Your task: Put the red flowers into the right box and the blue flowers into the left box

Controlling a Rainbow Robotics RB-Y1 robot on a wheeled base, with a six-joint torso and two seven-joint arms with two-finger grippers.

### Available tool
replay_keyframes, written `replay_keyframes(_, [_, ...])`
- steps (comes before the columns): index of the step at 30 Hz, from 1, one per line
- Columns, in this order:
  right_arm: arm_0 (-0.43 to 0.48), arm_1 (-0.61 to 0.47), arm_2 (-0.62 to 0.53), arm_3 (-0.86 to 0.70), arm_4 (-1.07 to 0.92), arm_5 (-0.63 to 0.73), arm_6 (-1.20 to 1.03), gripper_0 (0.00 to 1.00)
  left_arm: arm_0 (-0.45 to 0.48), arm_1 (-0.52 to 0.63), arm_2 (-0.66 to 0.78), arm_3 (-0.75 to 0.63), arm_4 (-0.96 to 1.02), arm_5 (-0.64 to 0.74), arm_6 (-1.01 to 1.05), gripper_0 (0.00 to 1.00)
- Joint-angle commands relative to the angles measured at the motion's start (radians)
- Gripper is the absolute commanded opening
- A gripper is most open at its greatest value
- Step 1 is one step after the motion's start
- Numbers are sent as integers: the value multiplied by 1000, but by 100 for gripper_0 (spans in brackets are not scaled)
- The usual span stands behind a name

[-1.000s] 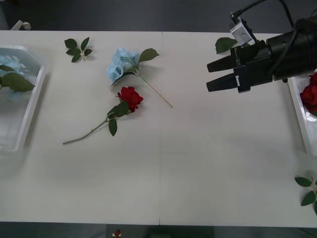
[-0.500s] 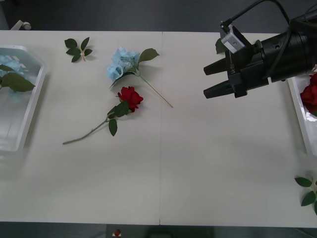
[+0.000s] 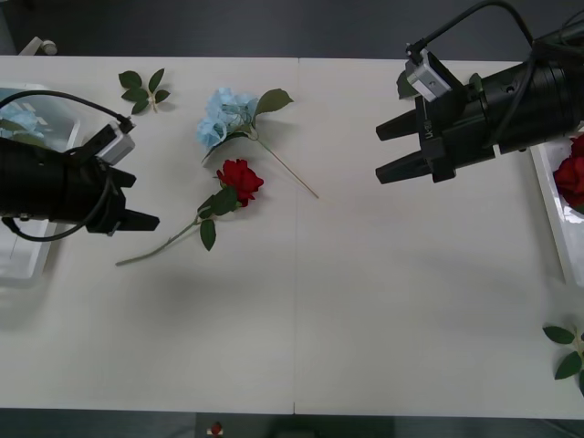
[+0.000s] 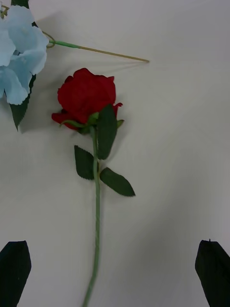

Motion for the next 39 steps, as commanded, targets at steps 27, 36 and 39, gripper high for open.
replay_keyframes(27, [27, -39, -9, 19, -4, -4, 34, 80, -35, -184, -301, 173, -485, -466, 263, 20])
replay_keyframes(36, [25, -39, -1, 29, -4, -4, 34, 80, -37, -184, -310, 173, -495, -467, 263, 6])
replay_keyframes(39, [25, -39, -1, 29, -4, -4, 34, 80, -47, -184, -328, 174, -503, -472, 263, 37])
